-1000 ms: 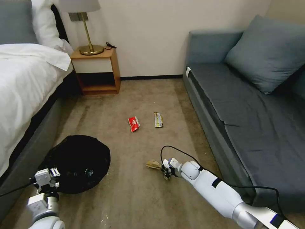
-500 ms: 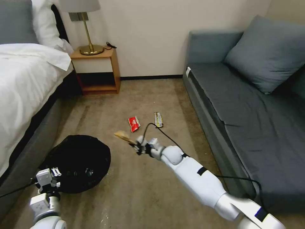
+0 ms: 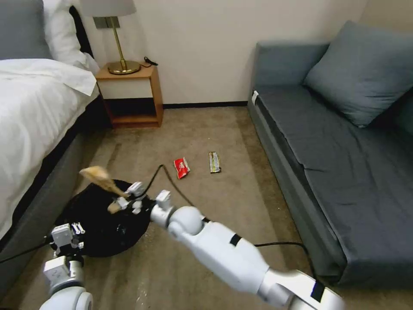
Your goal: Pick up the trash bin, then pick up the garbage on the floor and place it into the trash bin.
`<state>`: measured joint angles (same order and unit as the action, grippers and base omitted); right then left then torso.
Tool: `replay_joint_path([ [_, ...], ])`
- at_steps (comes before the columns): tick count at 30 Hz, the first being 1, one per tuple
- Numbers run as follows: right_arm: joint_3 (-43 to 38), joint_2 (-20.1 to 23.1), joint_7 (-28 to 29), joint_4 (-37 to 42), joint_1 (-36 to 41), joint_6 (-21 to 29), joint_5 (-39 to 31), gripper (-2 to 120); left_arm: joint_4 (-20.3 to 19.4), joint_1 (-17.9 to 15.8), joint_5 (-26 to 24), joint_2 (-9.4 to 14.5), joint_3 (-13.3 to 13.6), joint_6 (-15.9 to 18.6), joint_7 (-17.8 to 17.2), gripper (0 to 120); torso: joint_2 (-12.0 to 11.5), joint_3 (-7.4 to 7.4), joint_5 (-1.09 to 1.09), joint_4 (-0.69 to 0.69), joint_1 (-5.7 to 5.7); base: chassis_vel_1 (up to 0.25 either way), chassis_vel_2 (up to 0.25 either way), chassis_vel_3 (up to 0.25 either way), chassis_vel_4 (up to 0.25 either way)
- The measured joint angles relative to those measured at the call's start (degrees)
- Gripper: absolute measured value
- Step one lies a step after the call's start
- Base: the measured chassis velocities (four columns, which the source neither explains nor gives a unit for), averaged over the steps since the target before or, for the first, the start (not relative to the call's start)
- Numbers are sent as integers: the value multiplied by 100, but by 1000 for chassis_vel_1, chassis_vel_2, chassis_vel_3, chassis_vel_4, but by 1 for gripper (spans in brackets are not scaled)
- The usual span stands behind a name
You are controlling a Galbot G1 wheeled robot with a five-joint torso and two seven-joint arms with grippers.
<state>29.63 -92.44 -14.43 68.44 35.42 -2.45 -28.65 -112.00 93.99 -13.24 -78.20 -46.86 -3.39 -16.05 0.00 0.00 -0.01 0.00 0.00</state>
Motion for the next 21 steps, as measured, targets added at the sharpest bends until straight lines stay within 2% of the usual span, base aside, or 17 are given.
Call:
replay_joint_path([
  [6,219,6,190,-120,87,-27,249,4,-51,37,-32,0,-17,0,0,5,0,0,0,-1,0,0,0,0,0],
  [8,323,12,440,-126,104,2,337,4,-59,44,-61,-12,-14,-1,0,5,0,0,0,0,0,0,0,0,0],
  [10,346,14,515,-124,106,19,349,9,-71,44,-95,-24,-4,-1,2,5,0,0,0,0,0,0,0,0,0],
  [11,360,16,569,-119,109,40,356,12,-77,41,-115,-35,6,3,5,5,0,0,1,0,0,0,0,0,0],
  [12,368,18,664,-115,113,66,357,20,-78,16,-123,-65,16,11,10,5,0,0,0,-1,0,0,0,0,0],
  [15,368,20,747,-118,118,69,364,25,-78,-3,-121,-90,19,15,12,5,0,0,1,-1,0,0,0,0,0],
  [17,362,24,810,-121,128,68,422,36,-78,-2,-119,-117,20,16,19,5,0,0,1,0,0,0,0,0,0],
  [19,360,24,818,-121,132,68,439,39,-78,1,-119,-119,18,16,20,5,0,0,1,-1,0,0,0,0,0],
  [20,354,25,853,-120,148,69,488,44,-78,15,-119,-129,14,10,23,5,0,0,1,-1,0,0,0,0,0],
  [21,346,28,936,-120,211,86,589,57,-86,59,-119,-163,5,-9,29,5,0,0,1,-1,0,0,0,0,0],
])
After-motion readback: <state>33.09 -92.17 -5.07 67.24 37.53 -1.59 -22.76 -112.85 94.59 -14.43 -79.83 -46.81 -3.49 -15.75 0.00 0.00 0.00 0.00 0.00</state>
